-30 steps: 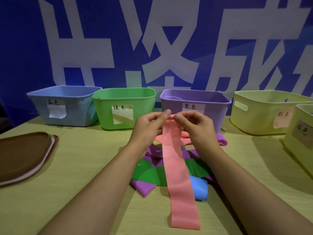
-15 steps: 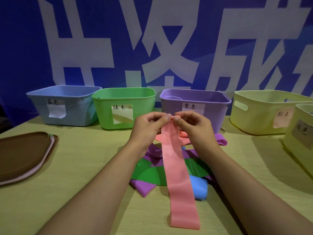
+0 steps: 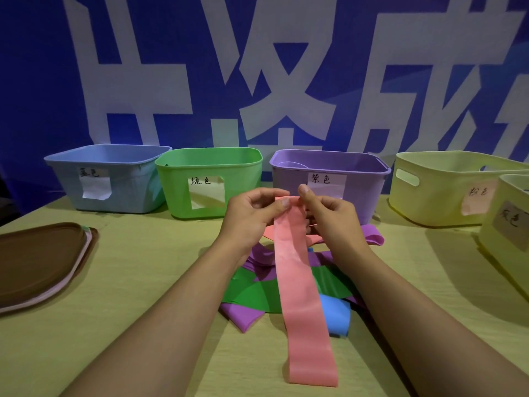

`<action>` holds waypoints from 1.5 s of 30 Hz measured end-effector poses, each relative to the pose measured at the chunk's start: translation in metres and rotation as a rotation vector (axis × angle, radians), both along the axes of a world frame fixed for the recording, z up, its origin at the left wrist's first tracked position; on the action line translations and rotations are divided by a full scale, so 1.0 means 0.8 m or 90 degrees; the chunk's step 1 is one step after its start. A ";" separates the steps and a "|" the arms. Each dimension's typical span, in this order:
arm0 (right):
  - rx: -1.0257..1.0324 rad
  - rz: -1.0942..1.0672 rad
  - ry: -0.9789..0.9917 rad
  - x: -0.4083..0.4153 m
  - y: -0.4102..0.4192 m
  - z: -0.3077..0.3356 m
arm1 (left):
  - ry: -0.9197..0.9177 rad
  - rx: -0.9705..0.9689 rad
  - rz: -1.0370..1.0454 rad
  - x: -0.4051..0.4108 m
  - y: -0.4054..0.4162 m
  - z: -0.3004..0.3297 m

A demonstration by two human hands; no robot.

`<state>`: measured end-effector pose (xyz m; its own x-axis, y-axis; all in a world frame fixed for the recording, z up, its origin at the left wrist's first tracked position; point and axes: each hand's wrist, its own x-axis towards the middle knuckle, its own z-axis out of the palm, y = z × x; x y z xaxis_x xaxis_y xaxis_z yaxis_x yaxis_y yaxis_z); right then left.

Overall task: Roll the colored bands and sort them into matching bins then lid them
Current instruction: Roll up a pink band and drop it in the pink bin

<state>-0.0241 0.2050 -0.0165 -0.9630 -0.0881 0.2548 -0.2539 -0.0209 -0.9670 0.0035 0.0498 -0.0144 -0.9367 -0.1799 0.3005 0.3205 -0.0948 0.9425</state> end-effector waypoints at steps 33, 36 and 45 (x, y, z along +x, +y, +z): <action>-0.028 0.065 0.011 0.001 0.002 -0.004 | -0.063 0.030 -0.008 0.003 -0.001 0.005; -0.018 0.050 -0.027 0.002 0.003 -0.003 | -0.051 0.028 -0.010 0.003 -0.001 0.005; 0.035 0.018 -0.027 0.007 0.002 0.002 | -0.044 0.009 -0.010 0.002 -0.002 0.003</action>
<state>-0.0183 0.2064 -0.0151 -0.9696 -0.1287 0.2083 -0.2133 0.0260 -0.9766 0.0054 0.0482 -0.0117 -0.9579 -0.1688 0.2321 0.2526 -0.1124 0.9610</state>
